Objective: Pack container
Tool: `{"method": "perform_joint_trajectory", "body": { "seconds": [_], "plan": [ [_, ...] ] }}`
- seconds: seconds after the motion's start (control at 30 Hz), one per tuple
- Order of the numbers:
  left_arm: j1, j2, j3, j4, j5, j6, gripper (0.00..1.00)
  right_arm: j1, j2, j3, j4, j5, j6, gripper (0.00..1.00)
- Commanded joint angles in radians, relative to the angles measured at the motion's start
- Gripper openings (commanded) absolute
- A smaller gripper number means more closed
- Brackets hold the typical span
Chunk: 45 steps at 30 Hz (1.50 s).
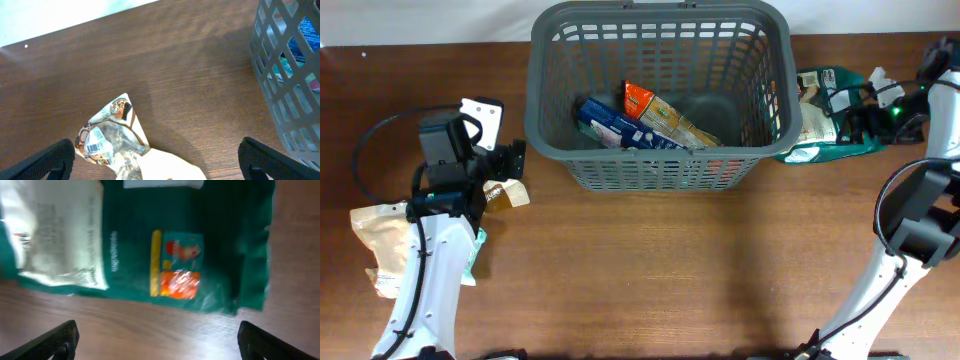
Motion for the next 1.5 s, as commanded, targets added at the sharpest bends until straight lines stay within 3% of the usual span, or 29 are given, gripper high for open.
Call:
{"method": "perform_joint_trajectory", "body": {
  "seconds": [0.0, 0.5, 0.9, 1.17, 1.2, 1.23, 1.27, 1.3, 1.47],
  "plan": [
    [0.003, 0.011, -0.004, -0.001, 0.003, 0.012, 0.99, 0.006, 0.011, -0.014, 0.044, 0.055, -0.073, 0.99],
    [0.003, 0.011, -0.004, -0.001, 0.003, 0.012, 0.99, 0.008, 0.011, -0.178, 0.246, 0.055, -0.094, 0.99],
    [0.003, 0.011, -0.004, -0.024, 0.004, 0.012, 0.99, 0.066, 0.011, -0.357, 0.589, 0.055, 0.100, 0.99],
    [0.003, 0.011, -0.004, -0.051, 0.004, 0.012, 0.99, 0.076, 0.011, -0.445, 0.641, 0.055, 0.116, 0.99],
    [0.003, 0.011, -0.004, -0.050, 0.004, 0.012, 0.99, 0.076, 0.011, -0.445, 0.640, 0.055, 0.116, 0.93],
    [0.003, 0.011, -0.004, -0.051, 0.004, 0.012, 0.99, 0.076, 0.011, -0.445, 0.642, 0.054, 0.115, 0.80],
    [0.003, 0.011, -0.004, -0.051, 0.004, 0.012, 0.99, 0.076, 0.011, -0.445, 0.646, 0.055, 0.115, 0.38],
    [0.003, 0.011, -0.004, -0.051, 0.004, 0.012, 0.99, 0.076, 0.011, -0.445, 0.649, 0.055, 0.116, 0.04],
    [0.003, 0.011, -0.004, -0.056, 0.004, 0.012, 0.99, 0.073, 0.011, -0.445, 0.626, 0.009, 0.119, 0.04]
  ]
}}
